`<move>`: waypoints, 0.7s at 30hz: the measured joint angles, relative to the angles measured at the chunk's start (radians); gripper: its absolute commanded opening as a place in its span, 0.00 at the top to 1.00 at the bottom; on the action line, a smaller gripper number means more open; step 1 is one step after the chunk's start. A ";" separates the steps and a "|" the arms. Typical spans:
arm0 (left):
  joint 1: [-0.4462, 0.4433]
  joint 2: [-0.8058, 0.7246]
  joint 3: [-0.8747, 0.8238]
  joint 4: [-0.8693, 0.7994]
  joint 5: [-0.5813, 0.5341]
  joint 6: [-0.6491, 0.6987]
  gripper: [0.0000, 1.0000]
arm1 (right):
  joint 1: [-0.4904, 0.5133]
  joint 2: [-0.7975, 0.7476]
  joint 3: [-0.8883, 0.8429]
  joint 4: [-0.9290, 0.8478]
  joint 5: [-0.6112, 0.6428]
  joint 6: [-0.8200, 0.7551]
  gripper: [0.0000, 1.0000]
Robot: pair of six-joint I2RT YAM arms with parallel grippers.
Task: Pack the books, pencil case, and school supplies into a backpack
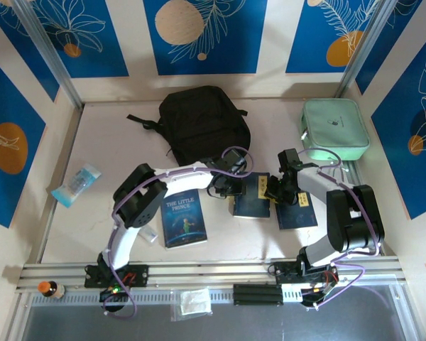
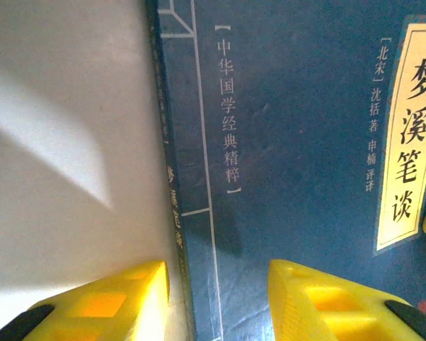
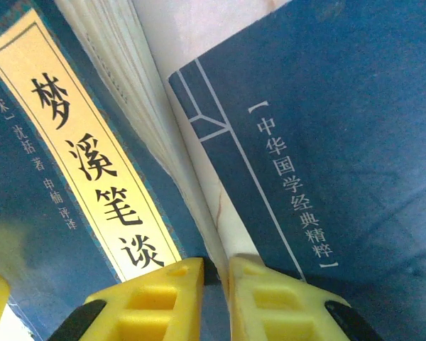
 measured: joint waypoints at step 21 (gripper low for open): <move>0.023 -0.116 -0.061 0.132 0.167 0.031 0.65 | -0.060 -0.028 -0.023 -0.003 -0.058 0.098 0.85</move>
